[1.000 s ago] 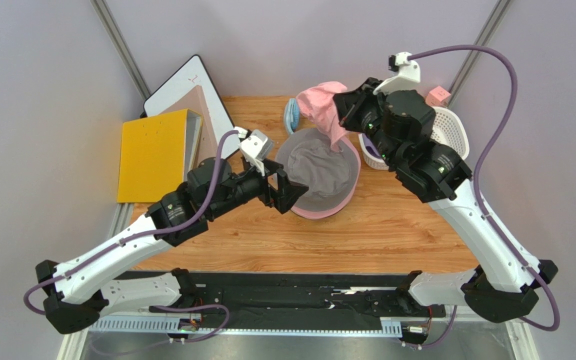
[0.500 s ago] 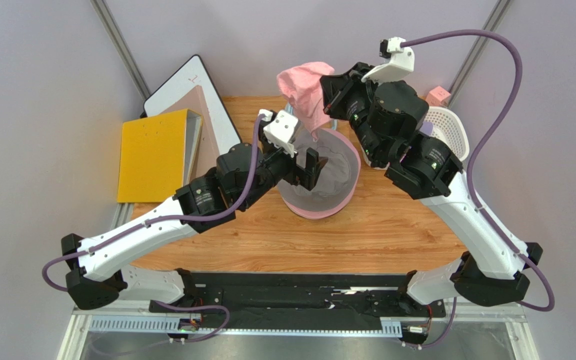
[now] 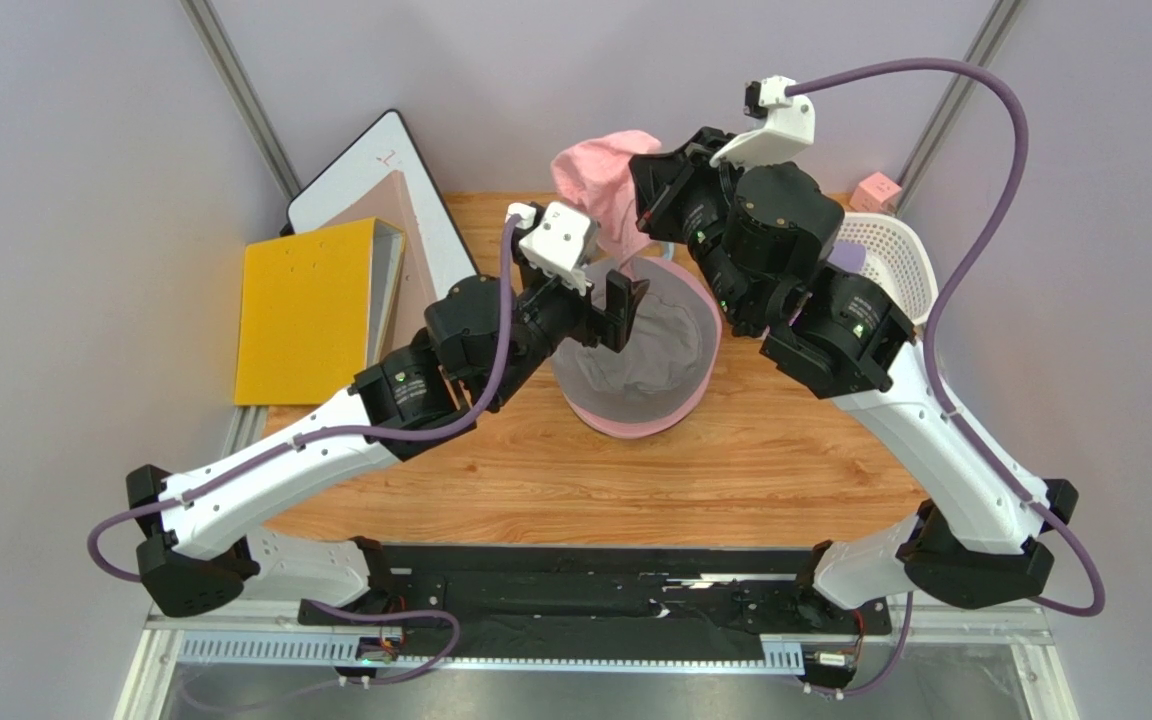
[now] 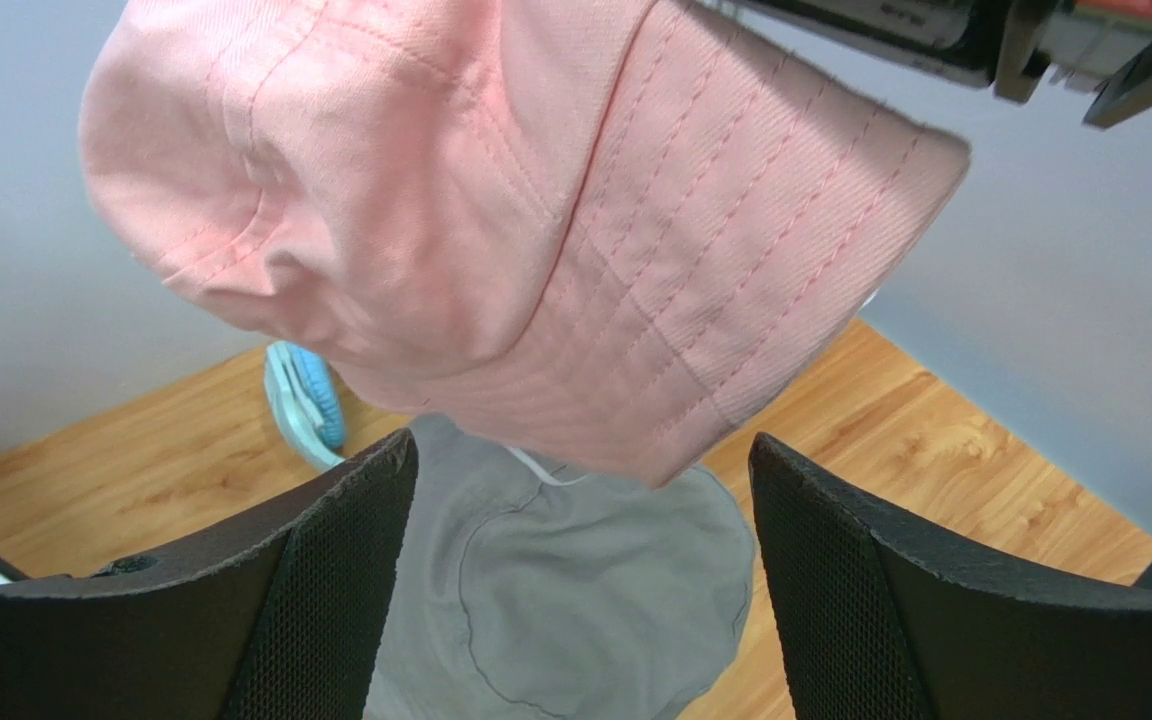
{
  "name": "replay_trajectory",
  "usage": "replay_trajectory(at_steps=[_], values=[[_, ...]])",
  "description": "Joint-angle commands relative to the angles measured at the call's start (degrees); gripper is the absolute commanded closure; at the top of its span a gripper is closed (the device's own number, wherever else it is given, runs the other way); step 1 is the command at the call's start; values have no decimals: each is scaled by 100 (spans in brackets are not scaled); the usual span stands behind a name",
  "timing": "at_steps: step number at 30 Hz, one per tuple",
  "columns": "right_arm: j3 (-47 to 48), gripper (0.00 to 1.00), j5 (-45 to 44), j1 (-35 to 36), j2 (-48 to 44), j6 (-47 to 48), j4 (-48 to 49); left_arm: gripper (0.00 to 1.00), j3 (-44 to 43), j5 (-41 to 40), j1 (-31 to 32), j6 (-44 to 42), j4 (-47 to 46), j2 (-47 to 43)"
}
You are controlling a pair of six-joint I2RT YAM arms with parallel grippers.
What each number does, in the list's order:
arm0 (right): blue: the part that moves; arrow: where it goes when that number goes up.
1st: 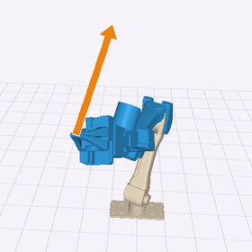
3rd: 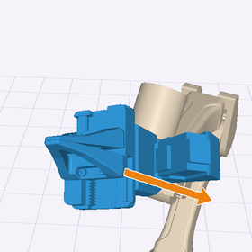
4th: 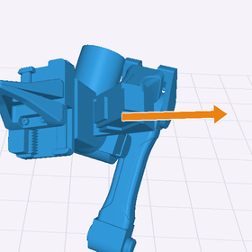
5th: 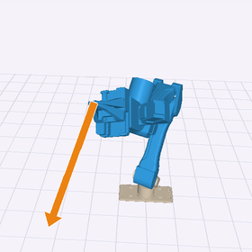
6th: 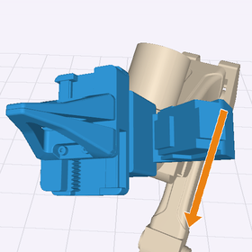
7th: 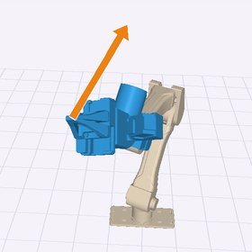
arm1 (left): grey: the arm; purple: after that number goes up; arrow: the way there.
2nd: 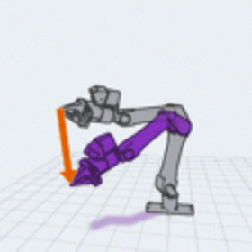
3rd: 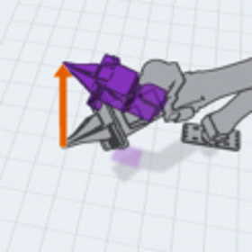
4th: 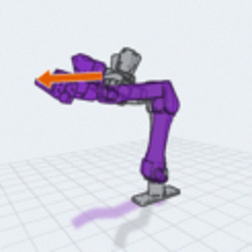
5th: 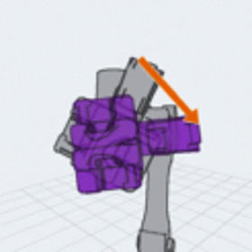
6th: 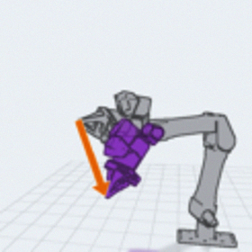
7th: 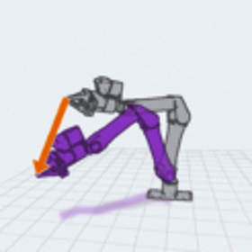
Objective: Stack the hats
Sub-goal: Stack the hat on the hat.
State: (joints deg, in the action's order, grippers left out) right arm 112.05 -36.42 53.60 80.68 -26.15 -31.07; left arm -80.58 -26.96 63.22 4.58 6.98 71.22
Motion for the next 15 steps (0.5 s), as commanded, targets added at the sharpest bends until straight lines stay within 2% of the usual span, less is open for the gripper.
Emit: replay_trajectory(at_steps=[1, 3, 7, 8, 10, 11, 13, 14, 15], values=[[-95, 100, -23, 45, -105, -153, 162, 16, -204, 287, -108, 235, -303, 50], [-131, 100, -23, 45, -123, -180, 145, 19, -204, 437, -117, 298, -312, 76], [-262, 100, 83, 54, -237, -259, 145, 27, -257, 86, -135, 255, -346, 208], [-323, 100, 109, 45, -272, -276, 162, 40, -239, 16, -135, 219, -408, 234], [-578, 100, 223, 54, -404, -382, 259, 54, -143, -239, -170, 36, -662, 243], [-649, 100, 276, 54, -431, -417, 285, 69, -99, -318, -187, -1, -855, 243], [-746, 100, 408, 54, -466, -470, 225, 86, -11, -363, -319, -62, -1076, 234], [-746, 100, 434, 62, -466, -461, 120, 100, -2, -389, -363, -62, -1094, 226], [-772, 100, 434, 62, -501, -400, 93, 100, 24, -450, -424, -80, -1111, 208]])
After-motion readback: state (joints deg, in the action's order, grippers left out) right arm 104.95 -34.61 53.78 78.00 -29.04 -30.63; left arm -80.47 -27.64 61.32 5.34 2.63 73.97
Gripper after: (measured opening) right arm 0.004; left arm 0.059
